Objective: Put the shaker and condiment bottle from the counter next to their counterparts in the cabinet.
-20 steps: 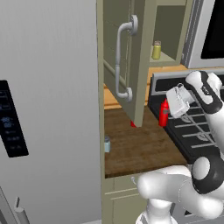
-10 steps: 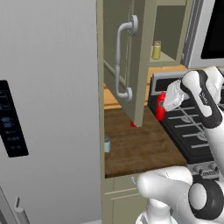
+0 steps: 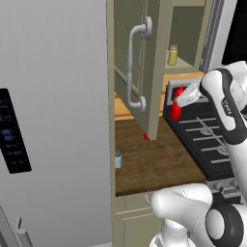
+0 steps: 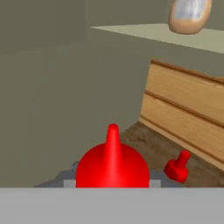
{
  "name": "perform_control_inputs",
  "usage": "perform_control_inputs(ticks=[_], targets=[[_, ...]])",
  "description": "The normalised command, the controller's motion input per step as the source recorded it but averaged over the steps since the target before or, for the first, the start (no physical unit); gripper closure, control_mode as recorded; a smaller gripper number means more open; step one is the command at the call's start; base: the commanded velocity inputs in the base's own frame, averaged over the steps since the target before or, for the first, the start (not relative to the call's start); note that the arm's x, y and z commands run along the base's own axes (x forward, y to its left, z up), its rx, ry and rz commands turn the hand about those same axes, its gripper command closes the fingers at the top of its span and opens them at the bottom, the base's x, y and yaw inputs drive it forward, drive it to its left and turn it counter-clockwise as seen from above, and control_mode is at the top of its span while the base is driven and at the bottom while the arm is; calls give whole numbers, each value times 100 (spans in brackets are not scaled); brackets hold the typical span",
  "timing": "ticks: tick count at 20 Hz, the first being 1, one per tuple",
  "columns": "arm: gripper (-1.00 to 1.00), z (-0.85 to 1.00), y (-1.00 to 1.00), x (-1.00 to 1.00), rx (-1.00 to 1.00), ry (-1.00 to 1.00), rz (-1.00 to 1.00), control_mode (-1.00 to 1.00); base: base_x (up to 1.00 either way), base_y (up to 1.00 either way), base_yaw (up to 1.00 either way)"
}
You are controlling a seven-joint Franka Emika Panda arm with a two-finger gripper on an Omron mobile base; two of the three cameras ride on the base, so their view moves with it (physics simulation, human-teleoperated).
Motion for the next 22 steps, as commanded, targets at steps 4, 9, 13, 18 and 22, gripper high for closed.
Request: perform_control_inputs(ticks=[4,9,13,18,22], targets=[[100,82,0,0,6,1,-13,-100,0,0,0],[100,74,1,0,3,1,-10,-100,0,0,0],[100,48,4,0,4,3,-8,-100,0,0,0],[100,5,0,0,3,3,-1,-100,0,0,0],[100,31,6,0,1,0,0,-100,0,0,0]])
